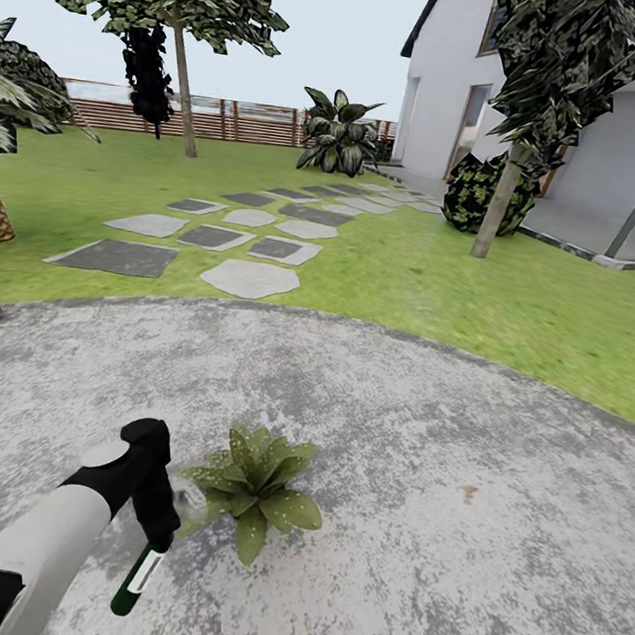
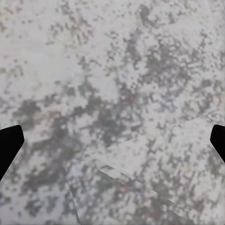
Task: Pick up the pesticide atomizer in the garden and spray insectifuge to fully cover both potted plants in the garden.
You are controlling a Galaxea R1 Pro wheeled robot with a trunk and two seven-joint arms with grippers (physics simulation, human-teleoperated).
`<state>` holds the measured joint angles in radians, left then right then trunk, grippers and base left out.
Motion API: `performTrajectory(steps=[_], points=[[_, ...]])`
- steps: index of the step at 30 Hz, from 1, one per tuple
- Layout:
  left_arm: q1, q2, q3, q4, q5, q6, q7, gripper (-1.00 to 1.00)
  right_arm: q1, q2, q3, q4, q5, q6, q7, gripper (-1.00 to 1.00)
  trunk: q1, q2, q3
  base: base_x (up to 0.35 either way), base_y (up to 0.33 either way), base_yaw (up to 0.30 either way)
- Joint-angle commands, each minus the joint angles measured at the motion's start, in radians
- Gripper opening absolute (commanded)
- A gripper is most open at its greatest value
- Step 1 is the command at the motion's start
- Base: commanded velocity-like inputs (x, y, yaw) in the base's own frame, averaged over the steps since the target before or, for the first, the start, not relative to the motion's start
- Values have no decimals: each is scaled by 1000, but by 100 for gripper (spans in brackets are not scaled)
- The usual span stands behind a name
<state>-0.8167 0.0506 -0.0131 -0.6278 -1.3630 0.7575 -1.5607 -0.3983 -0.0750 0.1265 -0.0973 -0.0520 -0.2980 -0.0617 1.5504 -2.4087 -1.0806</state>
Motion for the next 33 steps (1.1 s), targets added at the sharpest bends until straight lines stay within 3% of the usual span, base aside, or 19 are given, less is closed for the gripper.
performTrajectory(steps=[1, 7, 11, 18, 24, 29, 33], points=[[0, -7, -1, -1, -7, 11, -9, -100, 0, 0, 9, 1, -5, -3, -4, 100, 0, 0, -1, 0, 0, 0], [37, 16, 25, -8, -7, 9, 15, -100, 0, 0, 9, 1, -5, -3, -4, 100, 0, 0, -1, 0, 0, 0], [74, 21, 39, -6, 2, 6, 132, -100, -1, 0, 9, 1, -6, -3, -4, 100, 0, 0, -1, 0, 0, 0], [80, -11, 53, -16, 115, 8, 171, -100, -1, 0, 9, 2, -6, -3, -4, 100, 0, 0, -1, 0, 0, 0], [68, -20, 53, -56, 173, 12, 163, -100, 0, 0, 9, 2, -6, -3, -4, 100, 0, 0, -1, 0, 0, 0], [78, -14, 52, -79, 192, 11, 182, -100, 0, 0, 9, 2, -6, -3, -4, 100, 0, 0, -1, 0, 0, 0], [125, -17, 53, -70, 197, 11, 289, -100, -1, 0, 10, 2, -5, -3, -3, 100, 0, 0, -1, 0, 0, 0]])
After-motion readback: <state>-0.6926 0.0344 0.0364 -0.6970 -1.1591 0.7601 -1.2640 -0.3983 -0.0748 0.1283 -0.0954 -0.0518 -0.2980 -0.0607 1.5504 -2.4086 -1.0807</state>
